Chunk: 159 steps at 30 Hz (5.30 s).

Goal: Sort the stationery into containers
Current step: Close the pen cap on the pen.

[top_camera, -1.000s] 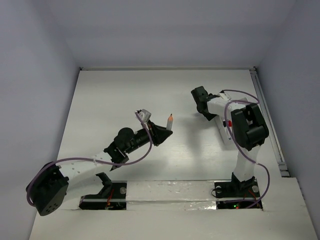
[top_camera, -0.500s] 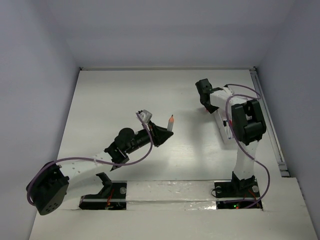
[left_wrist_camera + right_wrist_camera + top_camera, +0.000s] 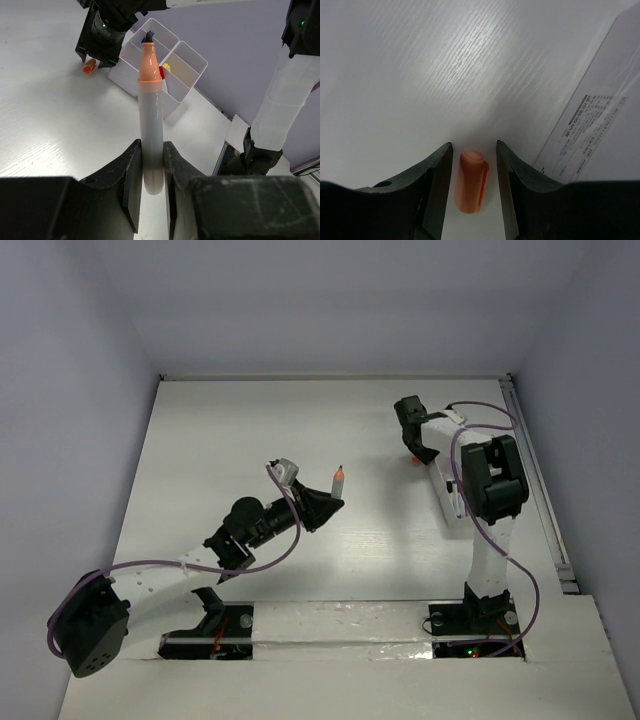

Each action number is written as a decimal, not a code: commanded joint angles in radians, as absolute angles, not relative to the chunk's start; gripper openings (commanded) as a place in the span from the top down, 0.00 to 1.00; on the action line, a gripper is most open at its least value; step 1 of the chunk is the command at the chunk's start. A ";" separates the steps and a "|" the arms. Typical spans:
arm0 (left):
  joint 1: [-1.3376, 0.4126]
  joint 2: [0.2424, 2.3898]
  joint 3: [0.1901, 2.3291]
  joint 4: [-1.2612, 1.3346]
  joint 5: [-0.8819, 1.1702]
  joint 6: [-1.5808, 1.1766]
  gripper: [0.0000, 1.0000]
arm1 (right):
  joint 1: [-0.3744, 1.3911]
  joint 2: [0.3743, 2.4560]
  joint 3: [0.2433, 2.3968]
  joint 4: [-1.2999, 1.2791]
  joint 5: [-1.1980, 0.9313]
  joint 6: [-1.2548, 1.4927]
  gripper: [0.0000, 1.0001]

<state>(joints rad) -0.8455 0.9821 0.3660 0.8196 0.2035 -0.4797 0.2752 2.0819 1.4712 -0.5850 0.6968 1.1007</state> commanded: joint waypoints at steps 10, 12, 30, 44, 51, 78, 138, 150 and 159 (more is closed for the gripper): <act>-0.851 0.992 0.373 0.859 0.195 -0.459 1.00 | 0.311 2.102 1.514 -0.512 0.572 0.927 0.58; -0.851 0.996 0.371 0.857 0.193 -0.457 1.00 | 0.321 2.102 1.511 -0.488 0.542 0.908 0.63; -0.851 1.011 0.377 0.847 0.176 -0.443 1.00 | 0.330 2.056 1.396 -0.399 0.465 0.891 0.46; -0.851 1.011 0.382 0.838 0.170 -0.437 1.00 | 0.330 2.000 1.310 -0.333 0.428 0.891 0.53; -0.851 1.019 0.383 0.834 0.161 -0.428 1.00 | 0.330 1.988 1.270 -0.292 0.440 0.879 0.82; -0.851 1.158 0.482 1.115 0.402 -0.685 1.00 | 0.463 1.129 0.746 0.592 -0.124 0.638 1.00; -0.833 1.117 0.600 1.295 0.400 -0.750 1.00 | 0.588 1.060 0.563 1.133 -0.494 0.808 0.98; -0.833 1.103 0.701 1.267 0.374 -0.657 1.00 | 0.597 1.066 0.589 1.077 -0.595 0.880 0.98; -0.833 1.077 0.733 1.209 0.356 -0.545 1.00 | 0.597 1.045 0.624 0.910 -0.650 0.920 0.98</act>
<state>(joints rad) -0.8497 1.1454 0.6197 1.0359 0.4702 -0.6094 0.5705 1.0534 0.6300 1.0760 -0.4561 0.8909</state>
